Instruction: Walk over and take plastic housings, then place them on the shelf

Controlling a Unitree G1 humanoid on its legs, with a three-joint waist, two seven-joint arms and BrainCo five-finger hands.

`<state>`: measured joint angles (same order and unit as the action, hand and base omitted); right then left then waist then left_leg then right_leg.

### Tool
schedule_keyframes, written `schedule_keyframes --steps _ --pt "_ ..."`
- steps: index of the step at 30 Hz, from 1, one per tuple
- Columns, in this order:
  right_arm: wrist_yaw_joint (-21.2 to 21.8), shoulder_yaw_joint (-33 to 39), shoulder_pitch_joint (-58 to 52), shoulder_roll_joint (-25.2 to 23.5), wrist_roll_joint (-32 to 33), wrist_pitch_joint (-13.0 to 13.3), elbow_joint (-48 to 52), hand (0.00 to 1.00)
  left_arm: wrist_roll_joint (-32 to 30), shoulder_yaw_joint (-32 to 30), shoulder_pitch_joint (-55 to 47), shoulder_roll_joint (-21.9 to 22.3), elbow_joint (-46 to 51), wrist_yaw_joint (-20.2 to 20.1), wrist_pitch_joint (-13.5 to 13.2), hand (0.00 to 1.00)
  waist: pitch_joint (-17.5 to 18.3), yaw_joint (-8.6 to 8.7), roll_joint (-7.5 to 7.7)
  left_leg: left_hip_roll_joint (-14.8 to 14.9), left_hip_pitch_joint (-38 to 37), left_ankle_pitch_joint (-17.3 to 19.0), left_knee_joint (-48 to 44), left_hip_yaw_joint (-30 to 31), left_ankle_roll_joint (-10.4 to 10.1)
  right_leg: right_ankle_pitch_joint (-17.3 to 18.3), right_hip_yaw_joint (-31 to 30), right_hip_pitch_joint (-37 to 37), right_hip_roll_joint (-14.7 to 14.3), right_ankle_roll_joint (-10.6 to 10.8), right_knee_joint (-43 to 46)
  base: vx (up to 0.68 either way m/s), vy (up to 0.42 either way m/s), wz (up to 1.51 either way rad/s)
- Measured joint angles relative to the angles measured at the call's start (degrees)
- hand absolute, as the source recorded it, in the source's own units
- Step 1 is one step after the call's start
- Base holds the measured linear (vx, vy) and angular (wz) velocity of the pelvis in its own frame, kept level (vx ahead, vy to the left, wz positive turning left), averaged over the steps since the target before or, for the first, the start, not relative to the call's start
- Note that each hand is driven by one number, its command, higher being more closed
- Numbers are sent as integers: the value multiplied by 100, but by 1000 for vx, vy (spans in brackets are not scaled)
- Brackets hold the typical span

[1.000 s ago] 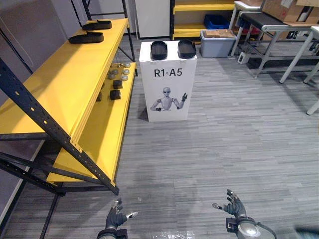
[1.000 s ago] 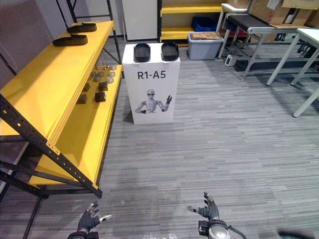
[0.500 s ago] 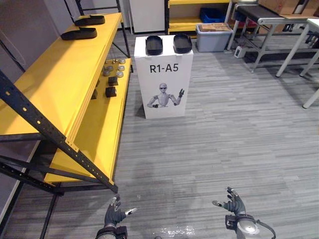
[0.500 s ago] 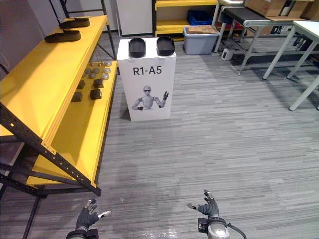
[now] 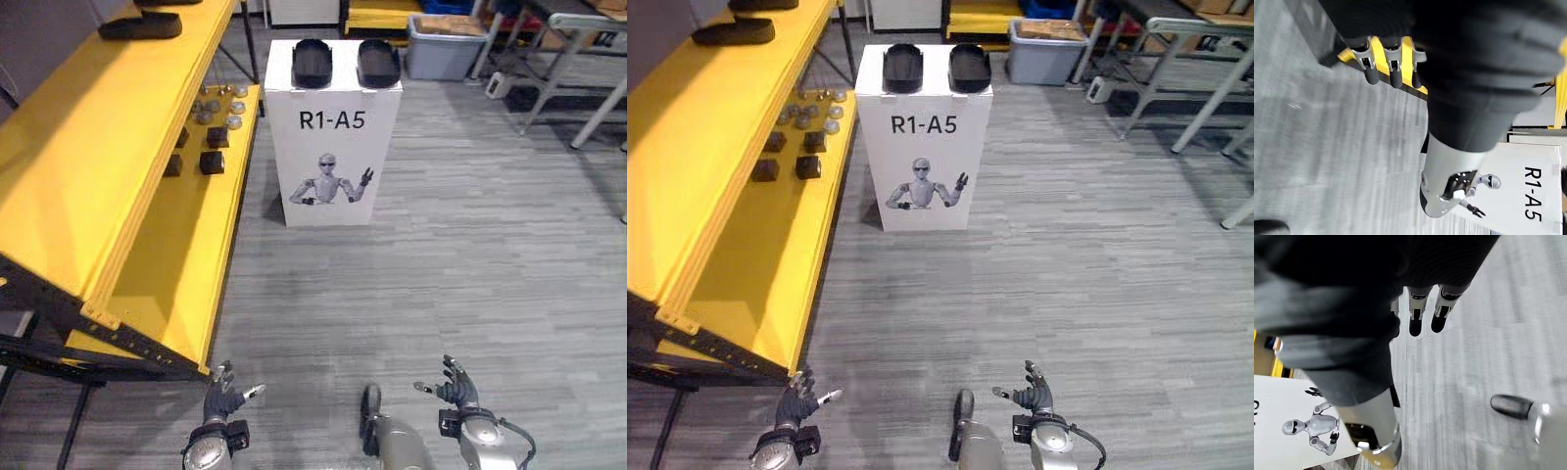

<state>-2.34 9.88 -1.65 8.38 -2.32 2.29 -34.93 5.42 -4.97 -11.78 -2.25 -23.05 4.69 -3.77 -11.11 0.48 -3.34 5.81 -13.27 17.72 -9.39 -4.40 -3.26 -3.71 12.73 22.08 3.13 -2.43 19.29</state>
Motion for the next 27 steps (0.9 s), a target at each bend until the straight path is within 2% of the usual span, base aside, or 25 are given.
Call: schedule_keyframes --steps 1,2,3,4,6,7,8,9,10,12,13,14,15,16,17,18,19,20,21,22,23,24,26,27 --pt "0 7 96 13 -1 -1 -1 0 0 5 67 45 -65 2 2 0 -17 28 -31 108 125 -126 -418 27 -184 356 86 -24 -31 -55 248 628 -314 8" --pt "0 4 115 12 -1 -1 0 0 0 4 78 70 -72 0 3 0 -18 46 -45 163 267 -195 -825 42 -183 483 130 -133 -67 -84 255 618 -301 24" --pt "-4 -71 95 18 1 0 -2 0 0 0 76 111 -77 -1 3 0 -24 53 -72 381 691 -526 -2035 -6 -124 641 228 -551 -212 -134 35 596 -268 22" --pt "-14 -223 51 18 3 4 9 0 0 0 38 118 -71 -8 1 0 -38 10 -84 731 1199 -1075 -3471 -115 21 676 261 -1166 -411 -185 -468 583 -265 19" --pt "-53 -312 0 -23 66 14 14 0 0 -15 37 115 -67 -40 2 0 -111 -88 -77 1159 1840 -939 -5159 -343 133 655 246 -1935 -669 -236 -1075 532 -234 0" --pt "-81 -328 -19 -43 139 14 53 0 1 -15 25 136 -68 -42 6 0 -142 -175 -30 1220 2340 -781 -5802 -454 166 660 201 -2394 -736 -243 -1423 587 -219 -5" --pt "-127 -325 -32 -55 223 13 80 0 3 -14 15 171 -64 -43 7 0 -171 -242 7 1141 2853 -618 -5811 -591 140 678 164 -2744 -751 -259 -1750 468 -141 -4" --pt "-156 -325 -21 -47 247 14 79 0 4 -13 15 174 -57 -44 7 0 -175 -287 13 1072 3080 -575 -5610 -649 138 689 123 -2850 -747 -262 -1859 448 -74 -25" --pt "-193 -333 91 -25 252 13 35 0 3 -31 14 158 -40 -37 8 0 -262 -436 25 760 3498 -447 -4634 -718 125 780 -25 -3077 -688 -251 -1998 438 3 -43" --pt "-206 -332 169 -25 252 12 -19 0 1 -24 -81 172 -38 -35 16 0 -378 -554 62 315 3613 -547 -2907 -738 106 1016 -148 -3373 -531 -124 -1997 486 68 -42" --pt "-211 -333 162 -8 252 12 -33 0 0 -22 -172 206 -3 -39 14 0 -376 -573 59 123 3581 -793 -1928 -719 33 1169 -198 -3521 -471 -26 -1993 462 124 -28" --pt "-219 -315 158 -2 252 11 -67 0 -1 -31 -268 245 14 -33 13 0 -355 -601 28 -18 3491 -1192 -816 -651 20 1368 -273 -3705 -448 69 -1996 388 124 -29" --pt "-224 -320 158 -11 251 11 -85 0 -1 -34 -288 239 2 -31 16 0 -354 -633 37 -56 3454 -1596 -670 -616 8 1477 -331 -3807 -426 116 -1993 534 179 -45" --pt "-222 -337 147 -77 249 12 -119 0 -1 -41 -329 210 -5 -26 21 0 -284 -725 175 -205 3369 -2091 -708 -618 228 1661 -442 -3928 -257 227 -1967 713 206 -37" --pt "-222 -328 133 -124 244 12 -180 0 -4 -90 -297 205 -6 -22 26 0 -235 -715 399 -398 3402 -2024 -872 -662 441 1818 -446 -3906 -26 369 -1704 610 169 -24" --pt "-223 -315 153 -126 239 11 -219 0 -4 -93 -262 219 -16 -19 44 0 -230 -718 442 -456 3372 -1919 -943 -684 560 1878 -443 -3805 69 448 -1396 597 153 -6" --pt "-222 -314 176 -140 224 10 -297 0 -6 -55 -239 251 -17 -35 56 0 -222 -714 457 -491 3182 -1681 -984 -742 571 1900 -486 -3474 209 492 -429 536 175 -21" --pt "-214 -327 171 -202 201 11 -404 0 -4 -32 -243 228 -63 -32 59 0 -231 -696 477 -524 2836 -1451 -965 -814 618 1695 -542 -2952 396 830 1120 638 214 -23" --pt "-212 -330 180 -237 191 10 -436 0 -3 -23 -243 199 -76 -29 74 0 -239 -658 498 -568 2624 -1339 -949 -813 629 1485 -553 -2703 528 1161 1873 627 208 -9" --pt "-195 -349 124 -288 174 8 -437 0 1 -8 -232 122 -75 -21 87 0 -253 -574 535 -679 2168 -1128 -878 -781 665 1392 -451 -2310 806 1230 3211 426 122 13" --pt "-192 -359 87 -293 163 8 -437 0 4 -2 -230 95 -72 -12 87 0 -250 -543 532 -717 1917 -1059 -805 -752 683 1411 -324 -2149 927 1159 3676 544 123 22" --pt "-188 -392 14 -294 146 8 -435 0 5 33 -231 53 -64 -1 84 0 -211 -462 504 -740 1455 -940 -575 -684 701 1492 -58 -1823 1070 986 4098 524 89 25" --pt "-183 -444 -41 -318 118 9 -420 0 10 29 -162 -73 -61 2 74 0 -174 -401 492 -729 985 -858 -227 -597 684 1611 258 -1228 1099 798 3892 508 44 24" --pt "-179 -437 -42 -315 104 8 -429 0 14 0 -95 -89 -65 3 74 0 -186 -393 490 -687 770 -806 -115 -538 640 1661 386 -883 1048 774 3363 511 -30 32"
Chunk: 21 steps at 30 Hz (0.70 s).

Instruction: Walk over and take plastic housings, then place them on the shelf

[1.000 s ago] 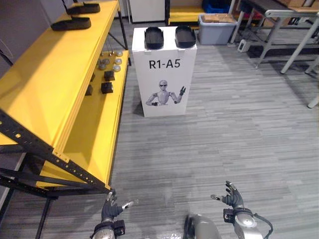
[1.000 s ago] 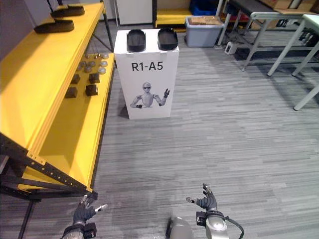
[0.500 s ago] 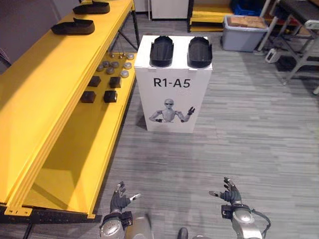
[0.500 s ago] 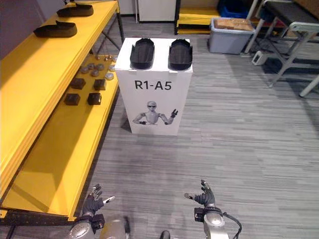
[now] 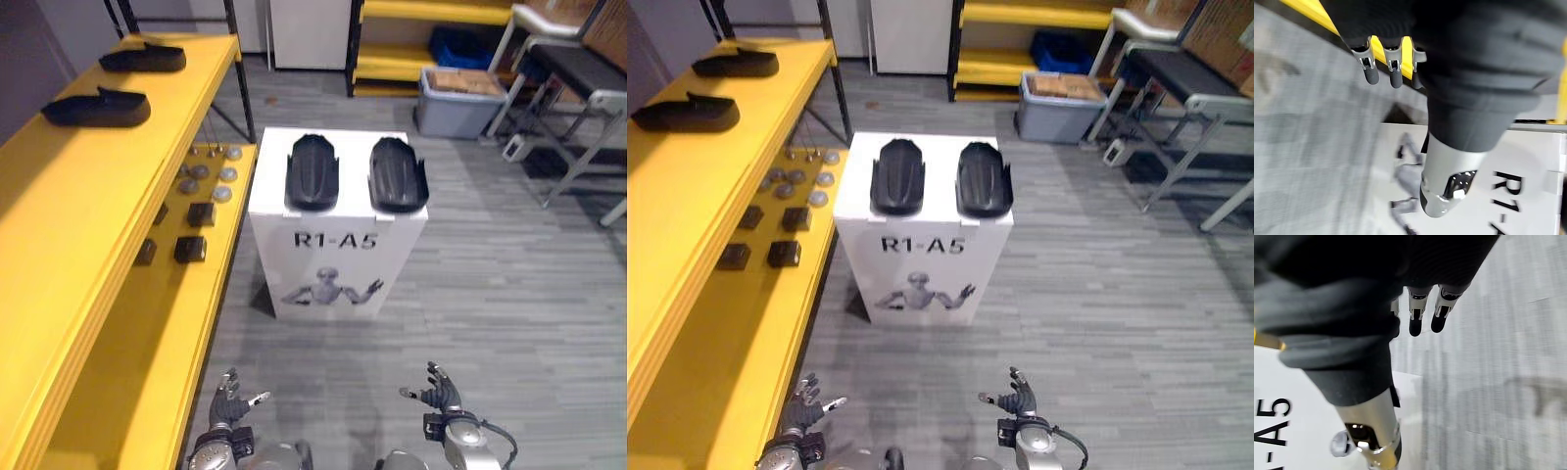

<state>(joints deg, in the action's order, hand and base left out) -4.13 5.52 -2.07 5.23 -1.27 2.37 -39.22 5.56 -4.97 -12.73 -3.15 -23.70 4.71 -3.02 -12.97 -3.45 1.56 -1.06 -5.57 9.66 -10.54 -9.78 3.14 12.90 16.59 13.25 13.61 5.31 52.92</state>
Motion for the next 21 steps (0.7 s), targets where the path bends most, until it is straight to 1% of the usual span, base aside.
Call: schedule_keyframes --steps 1,2,3,4,5,6,7,8,9,10,11,12,13,14,15,16,17,18,19,20,21 --pt "6 5 2 9 -5 -4 -23 0 3 -30 27 11 -4 0 -1 0 -23 83 -35 92 -165 16 55 74 -25 -17 46 168 -166 -28 -908 515 -52 40" --pt "9 5 1 9 -5 -4 -24 0 3 -33 25 9 -3 1 -1 0 -37 127 -58 143 -240 32 63 107 -53 -38 21 200 -265 -34 -1410 520 -98 54" --pt "9 14 -7 9 -4 -8 -31 0 2 -40 29 2 7 1 -3 0 -46 191 -80 252 -420 121 74 215 -203 -233 -153 242 -554 -170 -2526 541 -140 46" --pt "13 13 -18 5 -4 -9 -35 0 -2 -56 9 -29 6 6 -3 0 -21 185 -33 288 -602 262 81 238 -421 -727 -445 226 -766 -220 -3513 660 -222 42" --pt "18 11 -56 4 -4 -11 -36 0 -4 -74 -52 -61 7 5 -4 0 40 171 69 261 -724 393 63 279 -563 -1323 -660 221 -876 -297 -3986 559 -233 36" --pt "18 16 -103 5 -5 -12 -34 0 -9 -85 -66 -100 4 0 2 0 86 199 134 254 -800 495 10 390 -628 -1925 -816 172 -895 -489 -3960 572 -282 48" --pt "20 39 -156 123 -6 -47 -74 0 -13 -78 -39 10 -111 -2 32 0 146 237 -95 472 -774 604 -246 566 -713 -1984 -673 154 -1036 -680 -3720 554 -290 54" --pt "19 82 -178 117 -4 -50 11 0 -20 -73 -39 99 -88 -8 18 0 211 236 -163 648 -446 589 -887 632 -734 -1796 -529 45 -1126 -735 -3859 643 -325 49" --pt "17 111 -195 102 0 -49 120 0 -20 -84 -15 194 -77 -3 17 0 186 249 -235 807 -122 550 -1623 615 -751 -1757 -460 -143 -1254 -787 -4064 583 -301 33" --pt "-6 109 -246 76 31 -49 279 0 -19 -93 12 287 -73 -10 32 0 146 205 -283 1144 407 505 -2815 446 -801 -1741 -400 -498 -1403 -870 -4366 463 -232 21" --pt "-22 125 -286 41 80 -49 325 0 -20 -76 11 320 -72 -21 37 0 144 174 -280 1279 568 589 -3142 330 -804 -1729 -361 -672 -1445 -899 -4474 391 -195 12" --pt "-54 180 -385 -24 152 -46 467 0 -21 1 7 381 -72 -30 43 0 147 103 -240 1388 768 788 -3296 161 -809 -1696 -334 -979 -1466 -945 -4653 270 -124 3" --pt "-56 257 -408 -64 159 -34 528 0 -20 41 8 416 -66 -37 42 0 148 96 -218 1368 852 840 -3146 120 -809 -1695 -339 -1107 -1450 -946 -4735 338 -99 -4" --pt "-89 430 -410 -103 225 -30 645 0 -21 113 -8 499 -40 -44 42 0 148 70 -218 1273 962 827 -2343 39 -794 -1694 -372 -1324 -1412 -938 -4929 244 -25 -9" --pt "-100 495 -419 -108 265 -27 667 0 -21 140 -18 516 -39 -43 42 0 157 72 -229 1244 985 751 -1896 54 -755 -1688 -370 -1361 -1417 -914 -4986 257 39 -13" --pt "-143 602 -469 -103 306 -27 702 0 -22 189 -35 541 -39 -41 42 0 228 88 -371 1240 1027 277 -1065 80 -584 -1657 -389 -1404 -1483 -846 -5040 183 120 -25" --pt "-147 688 -528 -140 315 -38 684 0 -22 185 -44 545 -67 -36 47 0 254 68 -441 1279 913 -99 -864 39 -732 -1618 -509 -1474 -1521 -770 -5045 186 134 -26" --pt "-148 689 -616 -187 325 -37 724 0 -22 187 -56 534 -69 -34 50 0 273 73 -403 1232 809 -118 -728 -2 -741 -1605 -536 -1510 -1477 -724 -5059 175 142 -17" --pt "-149 698 -795 -247 336 -37 822 0 -21 185 -64 500 -73 -34 53 0 339 106 -331 1123 694 -161 -491 -42 -758 -1559 -534 -1522 -1388 -654 -5060 146 126 -4" --pt "-152 731 -954 -304 349 -38 877 0 -21 186 -56 471 -69 -37 53 0 379 99 -282 1046 587 -199 -282 -120 -758 -1535 -582 -1514 -1317 -610 -5065 122 125 -4" --pt "-153 736 -998 -325 353 -40 885 0 -21 181 -57 457 -67 -36 53 0 392 102 -264 1010 544 -228 -203 -152 -728 -1534 -617 -1513 -1292 -594 -5079 95 118 -22"
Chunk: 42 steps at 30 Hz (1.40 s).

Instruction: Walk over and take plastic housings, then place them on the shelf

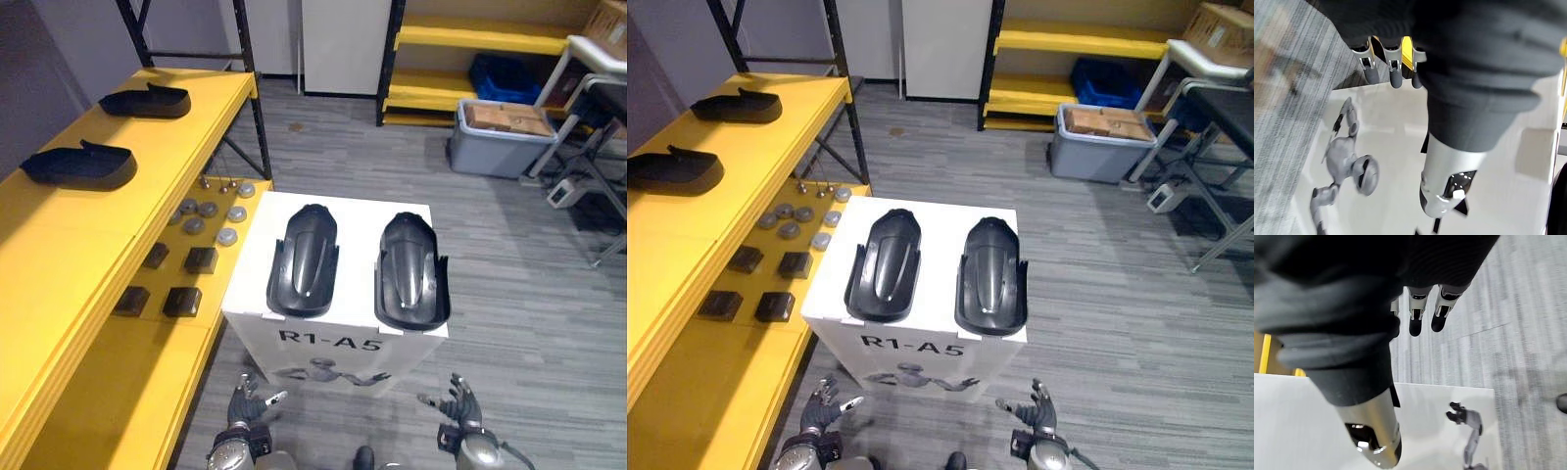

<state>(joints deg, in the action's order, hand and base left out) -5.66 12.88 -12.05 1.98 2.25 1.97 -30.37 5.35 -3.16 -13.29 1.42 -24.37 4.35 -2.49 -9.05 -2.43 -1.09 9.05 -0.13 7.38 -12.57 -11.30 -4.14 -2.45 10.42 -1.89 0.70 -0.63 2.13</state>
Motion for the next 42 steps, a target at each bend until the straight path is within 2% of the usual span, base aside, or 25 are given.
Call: schedule_keyframes --steps 6,12,15,19,27,31,36,38,42 --pt "-101 288 -183 -51 -27 -56 491 0 1 -19 -106 -174 63 -6 1 0 192 3 36 -153 -437 -130 611 -428 35 -30 -340 -28 56 96 -174 80 77 -28" --pt "-282 880 -123 102 -109 -86 2069 0 -6 23 -233 -180 124 -142 0 0 249 63 35 -189 -713 -185 909 -611 36 0 -522 -100 24 140 -189 28 22 -16" --pt "-349 903 -43 249 -148 -82 2658 0 -87 22 -284 -189 109 -213 -1 0 311 105 54 -219 -729 -194 955 -605 46 4 -534 -100 35 147 -198 -11 4 0" --pt "-358 799 403 294 -186 -61 2971 0 -107 23 -389 -233 40 -225 -6 0 366 141 39 -306 -704 -262 1045 -591 71 -96 -586 -101 39 178 -353 -50 13 0" --pt "-151 108 867 667 -486 90 2909 0 -110 23 -452 -327 -162 -251 -23 0 365 58 38 -378 -664 -298 1085 -413 126 -140 -484 -115 76 184 -469 -44 -3 8" --pt "-159 20 1238 705 -757 67 2242 0 -110 25 -479 -333 -165 -288 -24 0 354 15 35 -429 -651 -326 1134 -290 161 -156 -369 -169 113 196 -545 -2 4 12" --pt "-294 -55 1605 701 -1551 -154 1683 0 -110 26 -448 -330 -164 -351 -30 0 285 3 31 -472 -592 -369 1162 -170 225 -159 -258 -207 154 198 -575 5 5 14" --pt "-450 -51 1721 690 -1861 -348 1461 0 -110 29 -452 -328 -164 -350 -29 0 222 -13 30 -484 -573 -385 1173 -112 239 -159 -205 -212 167 198 -575 -21 5 14" --pt "-617 -38 1863 634 -1988 -544 1085 0 -105 40 -490 -318 -164 -346 -27 0 165 -8 17 -506 -554 -394 1174 -103 252 -169 -197 -197 192 211 -573 -25 9 2"
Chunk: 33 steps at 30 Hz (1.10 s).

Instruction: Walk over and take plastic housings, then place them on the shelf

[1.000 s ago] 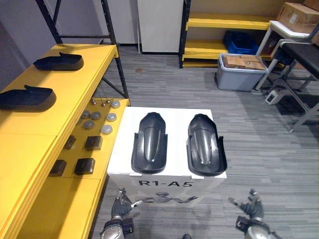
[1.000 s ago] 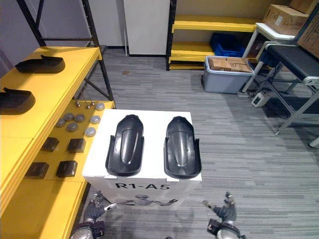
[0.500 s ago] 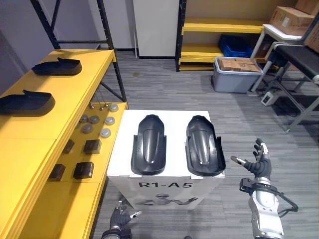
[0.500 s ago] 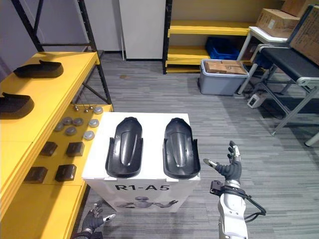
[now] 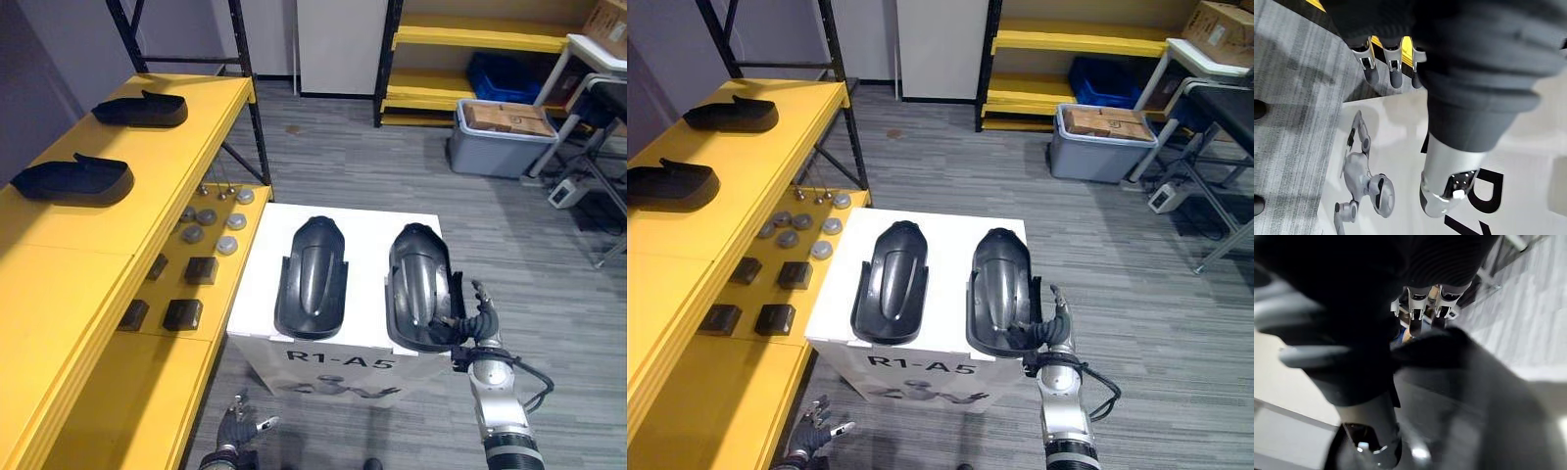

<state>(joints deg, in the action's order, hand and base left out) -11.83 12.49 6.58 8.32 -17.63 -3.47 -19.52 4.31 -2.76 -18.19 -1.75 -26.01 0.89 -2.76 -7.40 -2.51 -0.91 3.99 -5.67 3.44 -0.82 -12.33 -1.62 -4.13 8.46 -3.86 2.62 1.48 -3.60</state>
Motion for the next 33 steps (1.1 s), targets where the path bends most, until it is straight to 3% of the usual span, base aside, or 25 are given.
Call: schedule_keyframes --steps 4,5,16,22,27,33 --pt "-48 95 91 -1 28 -81 -292 0 4 87 -12 4 1 0 4 0 -26 0 -12 -38 25 -23 28 9 17 -18 6 35 35 22 0 -39 17 1" --pt "-45 109 181 -1 36 -82 -418 100 5 103 -14 9 1 -2 7 0 -32 11 -8 -49 25 -37 52 9 18 -25 5 49 42 25 0 -42 16 -1" --pt "1 321 489 94 1064 -71 -892 100 10 107 8 8 12 -4 41 0 -113 27 7 -86 -79 -169 318 7 15 -38 15 44 48 34 -41 -14 2 0" --pt "2 323 248 115 981 -75 -659 100 9 76 49 11 184 8 69 0 -128 29 20 -61 -153 -169 357 7 15 -38 14 -47 18 35 -102 0 0 0" --pt "16 324 -102 35 499 -90 -122 100 9 -80 41 40 561 72 70 0 -129 27 22 -61 -156 -168 337 15 15 -38 16 -60 24 35 -96 -26 -4 1" --pt "-21 559 -467 -228 252 -170 904 100 117 -640 -14 266 1728 239 26 0 -132 30 27 -57 -149 -151 285 19 -2 -37 8 -61 39 36 -74 -47 -3 0"
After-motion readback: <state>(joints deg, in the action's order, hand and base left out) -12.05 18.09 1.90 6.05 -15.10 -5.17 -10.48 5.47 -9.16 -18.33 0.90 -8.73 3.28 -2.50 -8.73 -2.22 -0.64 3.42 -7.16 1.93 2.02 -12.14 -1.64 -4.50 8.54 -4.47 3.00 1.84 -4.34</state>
